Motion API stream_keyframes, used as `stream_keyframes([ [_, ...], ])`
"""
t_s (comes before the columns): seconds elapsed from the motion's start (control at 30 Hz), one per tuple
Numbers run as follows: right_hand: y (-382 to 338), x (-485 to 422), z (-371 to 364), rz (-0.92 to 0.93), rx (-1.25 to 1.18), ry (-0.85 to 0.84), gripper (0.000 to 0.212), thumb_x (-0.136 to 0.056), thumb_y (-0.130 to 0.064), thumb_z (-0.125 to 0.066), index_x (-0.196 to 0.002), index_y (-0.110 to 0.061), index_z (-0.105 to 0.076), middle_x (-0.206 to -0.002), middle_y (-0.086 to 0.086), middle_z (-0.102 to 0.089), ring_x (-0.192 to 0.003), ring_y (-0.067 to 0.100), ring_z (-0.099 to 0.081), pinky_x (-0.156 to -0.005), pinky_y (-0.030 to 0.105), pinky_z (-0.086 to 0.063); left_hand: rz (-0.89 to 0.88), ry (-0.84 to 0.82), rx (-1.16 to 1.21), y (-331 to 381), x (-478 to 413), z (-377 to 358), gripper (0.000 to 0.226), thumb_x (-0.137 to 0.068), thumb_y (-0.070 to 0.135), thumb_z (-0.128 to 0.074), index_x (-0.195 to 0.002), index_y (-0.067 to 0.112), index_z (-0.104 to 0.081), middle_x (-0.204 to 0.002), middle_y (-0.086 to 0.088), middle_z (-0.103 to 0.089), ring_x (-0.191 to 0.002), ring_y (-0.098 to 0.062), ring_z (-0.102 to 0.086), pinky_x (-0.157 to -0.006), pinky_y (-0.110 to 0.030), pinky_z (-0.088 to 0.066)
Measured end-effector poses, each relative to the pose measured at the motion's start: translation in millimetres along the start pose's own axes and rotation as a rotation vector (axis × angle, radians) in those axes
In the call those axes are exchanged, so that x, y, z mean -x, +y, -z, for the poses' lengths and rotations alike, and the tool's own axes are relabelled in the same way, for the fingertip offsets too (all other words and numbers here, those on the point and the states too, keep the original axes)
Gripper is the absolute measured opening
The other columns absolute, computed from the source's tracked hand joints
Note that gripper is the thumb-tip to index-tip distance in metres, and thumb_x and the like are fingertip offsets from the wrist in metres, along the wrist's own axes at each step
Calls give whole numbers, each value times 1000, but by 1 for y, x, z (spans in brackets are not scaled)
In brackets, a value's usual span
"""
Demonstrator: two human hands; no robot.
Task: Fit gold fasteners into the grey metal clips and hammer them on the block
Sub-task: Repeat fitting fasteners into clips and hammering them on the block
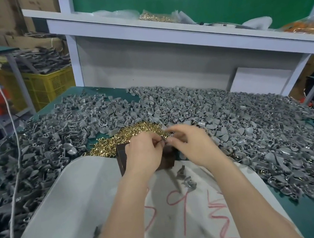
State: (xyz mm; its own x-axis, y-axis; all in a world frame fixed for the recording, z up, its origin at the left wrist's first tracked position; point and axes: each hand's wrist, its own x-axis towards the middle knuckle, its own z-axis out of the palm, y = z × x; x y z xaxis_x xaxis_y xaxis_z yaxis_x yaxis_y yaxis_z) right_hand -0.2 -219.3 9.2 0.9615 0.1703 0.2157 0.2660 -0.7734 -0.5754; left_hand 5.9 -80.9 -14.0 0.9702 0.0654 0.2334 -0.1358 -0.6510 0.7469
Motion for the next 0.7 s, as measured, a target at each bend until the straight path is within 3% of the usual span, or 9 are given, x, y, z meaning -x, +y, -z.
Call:
stream_keyframes([
  [0.07,-6,-14,-1,-10,-40,-5,13,-91,-22,-60,-100,-27,-67,-87,-15,-64,-82,0,-59,-77,23,-51,18,32,131,1,0,3,15,-90,20,-61,-100,21,-72,-104,2,-70,-100,-18,-62,-93,-31,-46],
  [0.13,-5,-32,5,-115,-144,246,12,-91,-19,-59,-99,-26,-65,-94,-12,-64,-77,-6,-54,-65,12,-50,85,161,290,0,-3,9,20,-92,22,-59,-110,19,-68,-111,3,-66,-98,-12,-59,-90,-26,-43],
  [0.2,-1,-50,15,-277,-259,490,32,-92,-21,-57,-124,-23,-54,-123,1,-58,-84,-1,-55,-63,10,-50,177,343,490,-1,-5,16,21,-93,20,-56,-113,19,-64,-112,2,-63,-97,-12,-58,-91,-30,-46],
  [0.23,2,-58,15,-375,-218,508,49,-93,-25,-56,-139,-26,-40,-140,7,-44,-104,12,-56,-79,21,-54,226,438,619,-2,-6,20,19,-93,16,-55,-111,19,-63,-109,2,-63,-95,-11,-58,-90,-30,-48],
  [0.27,3,-65,11,-444,-94,461,62,-93,-30,-54,-147,-31,-24,-153,10,-25,-128,28,-42,-103,41,-44,280,527,762,-4,-6,23,18,-94,13,-52,-106,21,-61,-106,5,-62,-94,-11,-58,-87,-26,-48],
  [0.33,-6,-76,-10,-366,137,325,65,-95,-32,-51,-150,-35,-15,-157,11,-13,-142,35,-18,-114,50,-16,409,673,1018,-9,-8,30,22,-93,8,-48,-99,25,-59,-105,6,-61,-91,-10,-57,-81,-16,-42],
  [0.47,-48,-95,-72,26,142,-80,35,-95,-24,-51,-130,-24,-55,-135,3,-55,-116,23,-55,-101,36,-42,566,824,1226,-20,-14,36,21,-92,3,-44,-100,18,-56,-102,-3,-57,-83,-10,-51,-72,-16,-39],
  [0.6,-76,-120,-116,-10,341,-187,31,-93,-21,-54,-123,-16,-60,-130,8,-56,-112,27,-55,-96,40,-46,583,875,1260,-23,-14,38,20,-92,3,-44,-103,18,-52,-105,-4,-55,-88,-13,-50,-77,-20,-40],
  [0.7,-80,-131,-131,-88,442,-208,28,-89,-13,-55,-117,-11,-60,-126,13,-58,-114,30,-55,-99,45,-43,582,895,1270,-24,-15,38,23,-91,3,-44,-106,18,-53,-102,-3,-55,-75,-10,-48,-58,-11,-39],
])
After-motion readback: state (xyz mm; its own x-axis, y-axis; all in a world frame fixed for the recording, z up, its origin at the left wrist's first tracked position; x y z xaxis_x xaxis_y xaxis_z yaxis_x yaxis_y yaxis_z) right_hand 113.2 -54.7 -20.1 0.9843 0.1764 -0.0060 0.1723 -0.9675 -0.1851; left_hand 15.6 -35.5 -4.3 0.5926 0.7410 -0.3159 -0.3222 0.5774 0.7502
